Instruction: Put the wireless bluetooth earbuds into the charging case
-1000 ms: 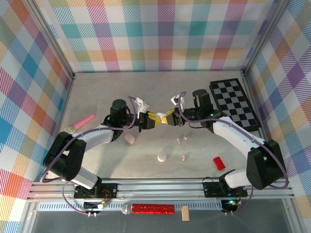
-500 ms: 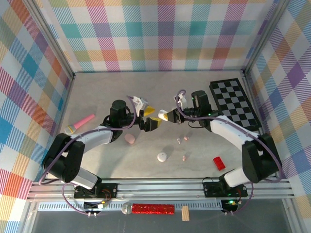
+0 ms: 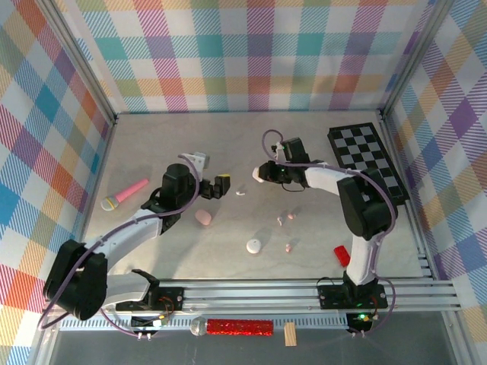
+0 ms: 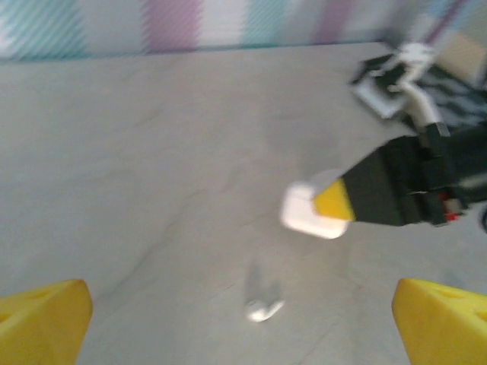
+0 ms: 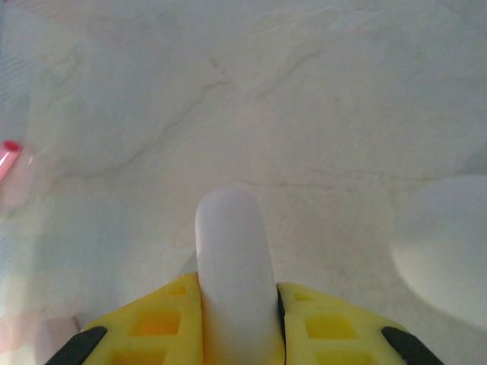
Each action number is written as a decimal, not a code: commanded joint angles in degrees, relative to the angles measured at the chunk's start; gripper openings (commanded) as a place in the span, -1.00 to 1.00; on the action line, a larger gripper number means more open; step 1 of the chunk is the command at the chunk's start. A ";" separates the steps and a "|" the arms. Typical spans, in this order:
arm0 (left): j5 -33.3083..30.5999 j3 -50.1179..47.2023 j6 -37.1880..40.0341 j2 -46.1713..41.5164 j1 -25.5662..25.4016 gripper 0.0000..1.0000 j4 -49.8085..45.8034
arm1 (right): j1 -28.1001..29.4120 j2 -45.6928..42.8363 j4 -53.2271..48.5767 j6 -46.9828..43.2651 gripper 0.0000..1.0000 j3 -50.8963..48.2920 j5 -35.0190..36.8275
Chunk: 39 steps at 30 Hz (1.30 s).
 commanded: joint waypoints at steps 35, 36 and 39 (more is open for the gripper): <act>-13.62 24.19 -69.27 24.03 -11.50 0.88 -61.98 | 0.32 -14.21 -8.13 0.74 0.39 -4.65 1.54; -13.45 24.20 -69.42 24.67 -11.66 0.86 -61.63 | 0.31 -15.06 -8.33 0.52 0.39 -4.99 1.60; -13.26 23.80 -69.48 26.06 -11.80 0.80 -60.29 | 0.24 -16.96 -8.83 -0.14 0.39 -5.78 2.25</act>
